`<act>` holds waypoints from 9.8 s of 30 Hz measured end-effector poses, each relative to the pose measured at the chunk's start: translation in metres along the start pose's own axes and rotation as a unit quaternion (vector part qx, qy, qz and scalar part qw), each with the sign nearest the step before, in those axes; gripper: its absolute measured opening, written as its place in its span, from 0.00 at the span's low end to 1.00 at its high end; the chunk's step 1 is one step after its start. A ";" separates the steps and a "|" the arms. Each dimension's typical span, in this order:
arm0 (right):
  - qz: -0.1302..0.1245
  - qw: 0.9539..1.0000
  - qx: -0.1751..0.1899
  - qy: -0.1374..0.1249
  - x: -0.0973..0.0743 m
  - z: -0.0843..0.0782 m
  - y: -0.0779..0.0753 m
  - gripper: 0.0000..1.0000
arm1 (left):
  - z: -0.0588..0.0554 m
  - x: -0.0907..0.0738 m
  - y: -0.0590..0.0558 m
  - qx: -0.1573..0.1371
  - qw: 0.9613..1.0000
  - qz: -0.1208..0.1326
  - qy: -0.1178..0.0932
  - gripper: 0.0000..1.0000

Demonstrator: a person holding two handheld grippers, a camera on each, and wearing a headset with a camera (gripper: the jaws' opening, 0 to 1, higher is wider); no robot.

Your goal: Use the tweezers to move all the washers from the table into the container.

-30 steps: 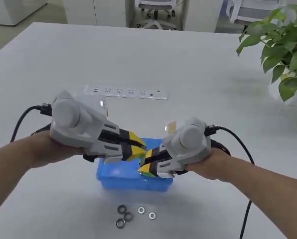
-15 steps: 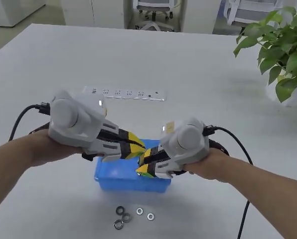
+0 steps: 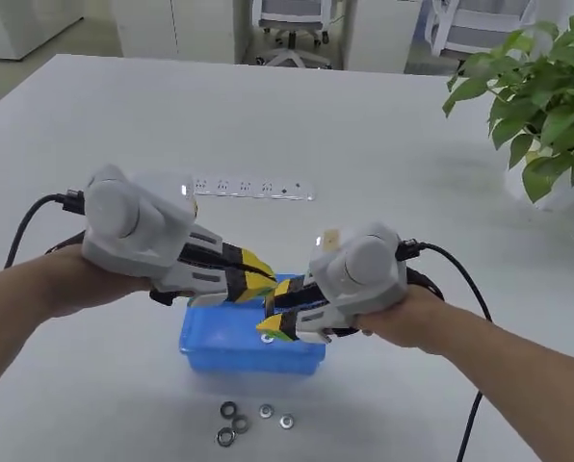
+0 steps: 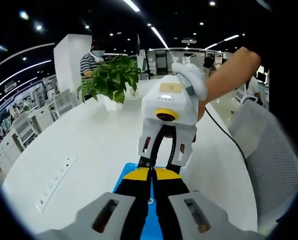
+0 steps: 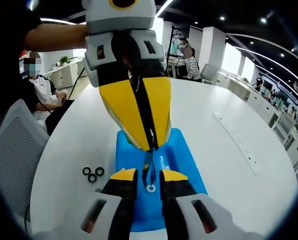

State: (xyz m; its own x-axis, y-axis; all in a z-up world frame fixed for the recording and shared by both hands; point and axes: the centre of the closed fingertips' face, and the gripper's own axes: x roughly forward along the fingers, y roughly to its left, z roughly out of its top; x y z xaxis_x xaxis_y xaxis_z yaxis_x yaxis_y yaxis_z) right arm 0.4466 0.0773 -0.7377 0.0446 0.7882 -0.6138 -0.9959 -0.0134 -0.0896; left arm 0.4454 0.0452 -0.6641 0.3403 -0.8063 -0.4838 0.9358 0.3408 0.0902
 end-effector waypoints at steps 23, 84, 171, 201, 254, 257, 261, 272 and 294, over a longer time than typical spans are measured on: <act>-0.051 0.998 0.023 -0.012 -0.048 0.003 0.015 0.43 | 0.027 -0.016 -0.022 0.013 1.000 -0.015 -0.008 0.05; -0.040 0.997 0.070 -0.011 -0.068 -0.035 0.075 0.88 | -0.002 0.014 -0.095 0.036 0.995 -0.088 0.018 0.05; 0.068 0.996 -0.022 0.055 -0.015 -0.051 0.101 0.10 | -0.013 0.016 -0.106 0.029 0.995 -0.098 0.023 0.05; 0.060 0.997 -0.013 0.037 -0.023 -0.041 0.100 0.09 | -0.006 0.012 -0.100 0.025 0.996 -0.082 0.019 0.11; 0.040 0.998 -0.052 0.002 -0.064 0.026 0.056 0.09 | -0.040 -0.058 -0.077 -0.122 0.991 0.062 -0.008 0.83; 0.036 0.998 -0.051 -0.001 -0.061 0.028 0.050 0.10 | -0.041 -0.059 -0.075 -0.125 0.990 0.067 -0.010 0.85; 0.033 0.998 -0.050 -0.001 -0.057 0.027 0.043 0.10 | -0.041 -0.060 -0.073 -0.129 0.989 0.072 -0.013 0.88; 0.026 0.998 -0.049 0.007 -0.042 0.018 0.022 0.10 | -0.040 -0.063 -0.069 -0.138 0.987 0.082 -0.018 0.94; 0.028 0.999 -0.032 0.030 -0.011 -0.010 0.005 0.10 | -0.035 -0.055 -0.057 -0.147 0.985 0.087 -0.030 0.99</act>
State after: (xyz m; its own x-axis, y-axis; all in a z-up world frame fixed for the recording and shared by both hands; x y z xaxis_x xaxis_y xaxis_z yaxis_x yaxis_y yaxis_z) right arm 0.4420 0.0620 -0.7391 -0.0048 0.7471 -0.6647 -0.9899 -0.0977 -0.1027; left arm 0.3695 0.0872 -0.6732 0.5063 -0.7473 -0.4302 0.7989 0.5943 -0.0922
